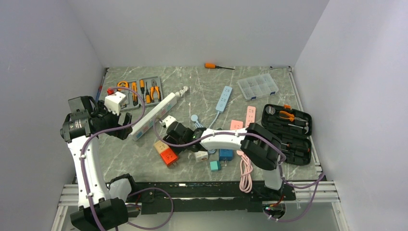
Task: Pull the plug off the socket
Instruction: Move the socket to the center of the board.
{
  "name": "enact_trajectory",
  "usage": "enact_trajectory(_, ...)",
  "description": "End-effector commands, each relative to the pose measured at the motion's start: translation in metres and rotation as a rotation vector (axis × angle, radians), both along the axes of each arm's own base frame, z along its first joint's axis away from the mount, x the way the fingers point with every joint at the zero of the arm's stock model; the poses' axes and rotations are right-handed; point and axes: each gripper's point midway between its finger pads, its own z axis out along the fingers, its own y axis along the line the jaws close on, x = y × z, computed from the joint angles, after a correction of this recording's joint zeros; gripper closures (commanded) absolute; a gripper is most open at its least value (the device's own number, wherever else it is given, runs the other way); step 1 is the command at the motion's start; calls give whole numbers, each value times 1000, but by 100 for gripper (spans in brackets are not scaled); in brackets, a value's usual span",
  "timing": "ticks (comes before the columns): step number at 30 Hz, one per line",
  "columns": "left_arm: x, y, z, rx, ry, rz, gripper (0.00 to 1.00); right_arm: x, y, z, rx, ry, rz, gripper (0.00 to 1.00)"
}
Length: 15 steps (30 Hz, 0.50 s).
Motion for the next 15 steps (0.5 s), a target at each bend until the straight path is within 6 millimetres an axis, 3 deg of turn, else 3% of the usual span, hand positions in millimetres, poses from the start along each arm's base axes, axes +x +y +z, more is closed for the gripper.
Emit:
enact_trajectory(1, 0, -5, 15, 6, -60, -32, 1, 31, -6, 52, 88, -110, -115, 28)
enact_trajectory(5, -1, -3, 13, 18, -58, -33, 1, 30, -13, 82, 192, -129, -161, 1)
enact_trajectory(9, 0, -3, 13, 18, -57, -34, 1, 0, -4, 104, 325, -88, -92, 0)
enact_trajectory(12, 1, -3, 15, 11, -59, -35, 1, -29, 13, 104, 326, -81, -18, 0)
enact_trajectory(15, 1, -5, 16, 7, -59, -40, 1, -52, 28, 89, 291, -69, 43, 0)
